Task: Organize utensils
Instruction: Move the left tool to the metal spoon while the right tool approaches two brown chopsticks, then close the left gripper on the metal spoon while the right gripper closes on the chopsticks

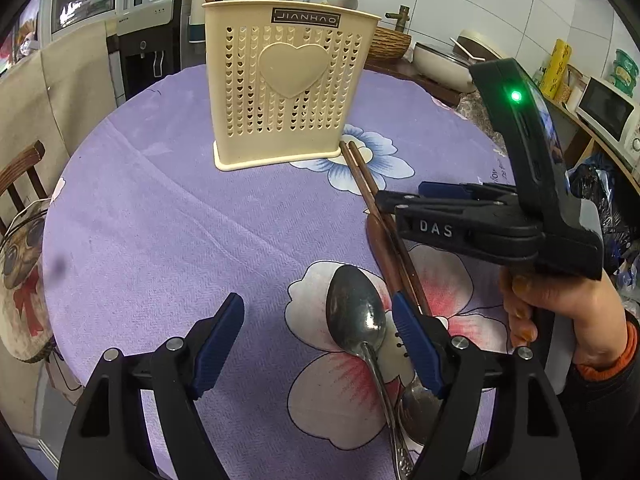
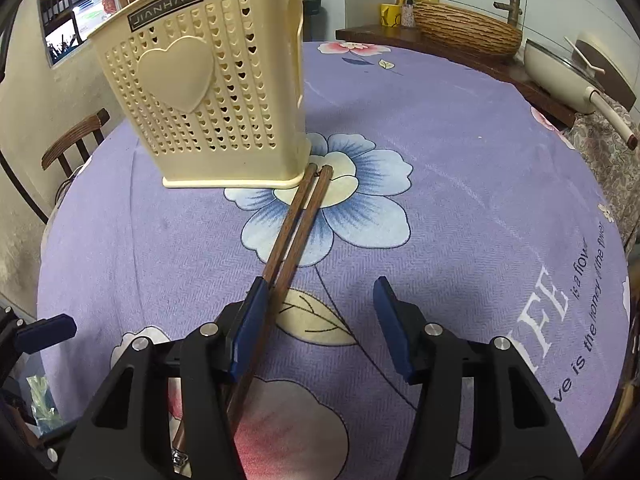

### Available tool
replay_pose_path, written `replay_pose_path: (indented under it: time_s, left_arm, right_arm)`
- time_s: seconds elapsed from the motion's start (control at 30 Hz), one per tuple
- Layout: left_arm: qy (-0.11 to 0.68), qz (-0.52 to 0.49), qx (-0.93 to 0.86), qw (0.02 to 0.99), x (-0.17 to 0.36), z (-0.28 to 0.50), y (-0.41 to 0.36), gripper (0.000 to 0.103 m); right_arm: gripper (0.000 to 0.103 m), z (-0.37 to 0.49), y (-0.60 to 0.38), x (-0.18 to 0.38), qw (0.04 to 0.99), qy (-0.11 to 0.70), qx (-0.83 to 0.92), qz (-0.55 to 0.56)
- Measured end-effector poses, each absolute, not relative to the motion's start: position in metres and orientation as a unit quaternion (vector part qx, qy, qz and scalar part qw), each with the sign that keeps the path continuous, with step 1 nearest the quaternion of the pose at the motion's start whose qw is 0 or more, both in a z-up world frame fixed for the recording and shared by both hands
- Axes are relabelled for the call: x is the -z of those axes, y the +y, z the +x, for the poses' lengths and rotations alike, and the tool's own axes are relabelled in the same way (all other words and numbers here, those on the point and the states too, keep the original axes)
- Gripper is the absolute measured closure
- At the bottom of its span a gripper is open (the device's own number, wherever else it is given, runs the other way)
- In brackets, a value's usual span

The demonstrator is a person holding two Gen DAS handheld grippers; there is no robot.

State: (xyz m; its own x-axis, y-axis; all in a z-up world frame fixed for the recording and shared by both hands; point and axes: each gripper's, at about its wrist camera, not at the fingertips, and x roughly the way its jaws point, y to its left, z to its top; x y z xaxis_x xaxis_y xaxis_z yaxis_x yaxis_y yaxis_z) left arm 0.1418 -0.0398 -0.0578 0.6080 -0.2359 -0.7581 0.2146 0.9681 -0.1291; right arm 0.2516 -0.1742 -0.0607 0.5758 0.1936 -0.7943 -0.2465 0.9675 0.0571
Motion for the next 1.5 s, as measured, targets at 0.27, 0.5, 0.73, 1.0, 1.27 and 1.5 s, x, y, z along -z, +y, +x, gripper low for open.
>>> replay_pose_path:
  time_s: [0.27,0.5,0.73,1.0,1.27,1.5]
  left_arm:
    - [0.431,-0.005,0.128,0.893,0.058,0.141,-0.048,0.029]
    - [0.439,0.000,0.126,0.890,0.063,0.142,-0.057,0.033]
    - [0.452,-0.003,0.117,0.884,0.070,0.145,-0.059,0.039]
    - [0.456,0.000,0.103,0.884,0.072,0.146,-0.063,0.044]
    - [0.455,0.011,0.087,0.886,0.074,0.148,-0.071,0.047]
    - [0.458,0.014,0.082,0.885,0.073,0.149,-0.075,0.050]
  right_arm:
    - [0.055,0.272,-0.167,0.063,0.889,0.443,-0.107,-0.044]
    - [0.064,0.272,-0.163,0.063,0.892,0.436,-0.111,-0.048]
    - [0.066,0.260,-0.160,0.063,0.893,0.434,-0.114,-0.047]
    - [0.066,0.254,-0.167,0.065,0.894,0.429,-0.121,-0.045]
    - [0.066,0.253,-0.168,0.066,0.895,0.427,-0.121,-0.046]
    - [0.066,0.252,-0.167,0.066,0.895,0.427,-0.121,-0.048]
